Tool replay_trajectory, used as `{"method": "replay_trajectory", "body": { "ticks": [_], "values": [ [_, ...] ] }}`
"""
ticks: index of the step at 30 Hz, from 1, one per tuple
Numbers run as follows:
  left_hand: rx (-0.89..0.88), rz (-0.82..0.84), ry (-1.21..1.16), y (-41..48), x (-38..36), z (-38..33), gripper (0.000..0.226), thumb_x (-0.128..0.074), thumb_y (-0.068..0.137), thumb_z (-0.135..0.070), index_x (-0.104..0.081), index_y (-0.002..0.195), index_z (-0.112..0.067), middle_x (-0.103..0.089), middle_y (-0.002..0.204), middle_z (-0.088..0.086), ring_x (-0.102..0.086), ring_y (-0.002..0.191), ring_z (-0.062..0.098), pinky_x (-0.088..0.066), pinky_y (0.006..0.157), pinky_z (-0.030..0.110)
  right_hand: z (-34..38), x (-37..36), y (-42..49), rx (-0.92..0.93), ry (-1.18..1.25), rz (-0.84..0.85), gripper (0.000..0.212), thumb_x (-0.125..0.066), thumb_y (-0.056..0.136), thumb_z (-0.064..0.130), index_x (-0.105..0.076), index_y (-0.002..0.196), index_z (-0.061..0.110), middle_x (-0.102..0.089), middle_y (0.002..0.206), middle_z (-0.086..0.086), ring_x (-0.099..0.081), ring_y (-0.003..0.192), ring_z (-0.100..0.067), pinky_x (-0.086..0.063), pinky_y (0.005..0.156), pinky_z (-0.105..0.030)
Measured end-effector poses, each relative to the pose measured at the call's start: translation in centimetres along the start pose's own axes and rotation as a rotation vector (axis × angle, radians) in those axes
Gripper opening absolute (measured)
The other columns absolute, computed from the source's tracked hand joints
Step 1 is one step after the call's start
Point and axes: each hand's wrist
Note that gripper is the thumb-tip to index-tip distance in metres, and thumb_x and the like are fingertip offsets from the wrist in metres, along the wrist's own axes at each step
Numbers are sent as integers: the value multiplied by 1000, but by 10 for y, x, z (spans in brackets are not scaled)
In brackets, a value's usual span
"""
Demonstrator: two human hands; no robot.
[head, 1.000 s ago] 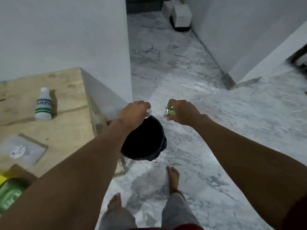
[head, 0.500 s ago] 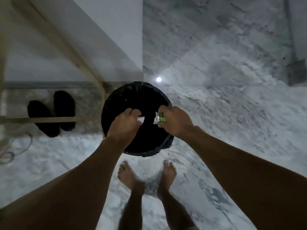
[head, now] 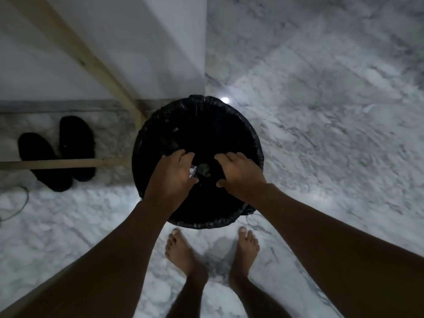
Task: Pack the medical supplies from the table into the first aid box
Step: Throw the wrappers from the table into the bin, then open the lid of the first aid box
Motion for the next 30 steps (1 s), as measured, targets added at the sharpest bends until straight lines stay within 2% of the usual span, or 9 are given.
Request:
{"method": "replay_trajectory", "body": {
  "ticks": [5,8,10,12,14,17,22,27,30],
  "values": [
    [9,-85,60,-22,88,-46,64,-91,62,-17,-65,116,5,-66,109,26,-66,95,46,-51,87,60,25,89,-56,-26,9,-70,64,-66,92,36,-39,146,15,-49,137,-11,-45,127,-32,-46,100,-44],
    [4,-166,126,-43,164,-83,60,-91,61,-19,-68,111,5,-68,103,25,-67,90,44,-55,81,54,51,162,-99,-3,12,-162,57,-62,95,35,-42,143,13,-49,138,-12,-45,127,-31,-45,99,-41],
    [19,-221,148,-62,220,-107,52,-87,68,-19,-66,109,5,-67,102,24,-65,89,45,-54,78,49,73,212,-133,21,16,-238,51,-59,96,33,-45,141,12,-50,136,-12,-45,125,-30,-45,96,-40],
    [39,-315,173,-83,273,-127,43,-75,81,-21,-63,114,4,-65,108,22,-63,96,44,-52,81,49,96,260,-167,53,1,-326,45,-57,97,31,-47,137,11,-51,132,-12,-47,122,-31,-46,91,-40],
    [49,-412,208,-104,319,-141,40,-65,84,-21,-63,116,4,-65,108,23,-63,96,44,-52,83,50,119,302,-199,77,-12,-391,43,-55,98,29,-48,137,11,-50,131,-12,-47,122,-31,-46,91,-40],
    [118,-540,240,-142,383,-150,44,-74,80,-20,-63,116,3,-66,107,22,-64,93,44,-52,82,48,159,349,-241,128,-44,-470,45,-54,99,34,-48,137,11,-50,133,-12,-46,122,-31,-47,92,-42],
    [249,-674,260,-225,453,-130,43,-67,87,-27,-60,121,-2,-63,113,19,-60,100,41,-48,83,46,239,381,-291,228,-92,-598,41,-52,98,33,-50,132,11,-53,127,-10,-49,116,-28,-44,80,-36],
    [287,-755,199,-330,476,-88,43,-66,89,-25,-58,124,-1,-61,114,21,-59,100,42,-46,78,45,337,363,-331,303,-89,-640,44,-51,98,33,-47,137,12,-50,131,-11,-46,122,-30,-46,89,-40],
    [359,-732,209,-401,476,-56,47,-63,91,-29,-55,129,-4,-59,121,19,-57,105,39,-46,80,45,401,336,-350,352,-106,-652,43,-51,98,33,-48,135,13,-51,129,-10,-47,122,-31,-45,86,-38]
  ]
}}
Point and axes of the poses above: each hand's wrist, its own y-axis towards the middle knuckle, its own x-axis out of the back of the hand, z = x × y
